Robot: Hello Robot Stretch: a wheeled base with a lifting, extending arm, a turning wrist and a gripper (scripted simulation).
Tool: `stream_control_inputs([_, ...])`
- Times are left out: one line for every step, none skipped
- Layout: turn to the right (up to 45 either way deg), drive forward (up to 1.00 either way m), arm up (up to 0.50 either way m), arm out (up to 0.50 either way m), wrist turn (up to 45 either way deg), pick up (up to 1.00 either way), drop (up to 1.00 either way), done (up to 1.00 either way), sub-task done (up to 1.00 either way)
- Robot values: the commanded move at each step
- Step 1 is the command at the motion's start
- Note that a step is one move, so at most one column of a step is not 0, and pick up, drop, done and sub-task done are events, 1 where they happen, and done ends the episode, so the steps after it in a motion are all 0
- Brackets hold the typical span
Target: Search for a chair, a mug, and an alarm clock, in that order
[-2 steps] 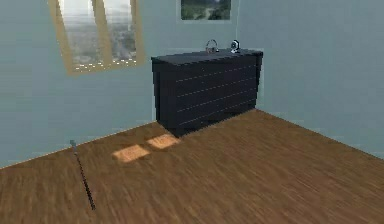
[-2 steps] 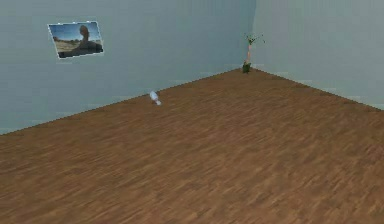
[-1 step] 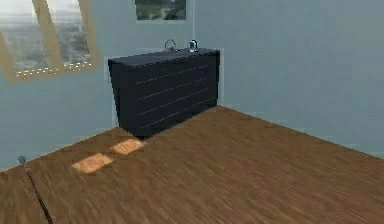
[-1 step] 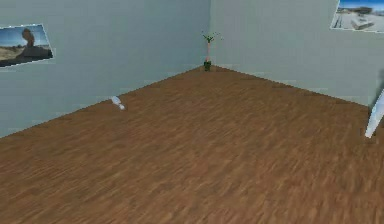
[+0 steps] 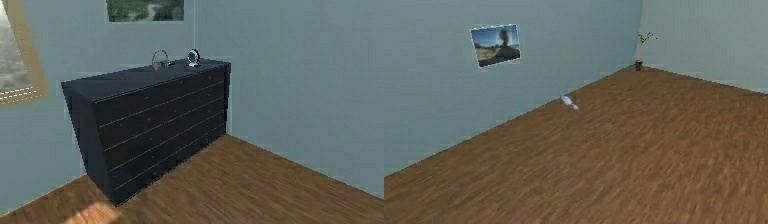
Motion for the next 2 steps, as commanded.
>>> stream_control_inputs([3.0,0.0,0.0,0.0,0.0,0.0,0.0,0.0,0.0])
stream_control_inputs([0.0,1.0,0.0,0.0,0.0,0.0,0.0,0.0,0.0])
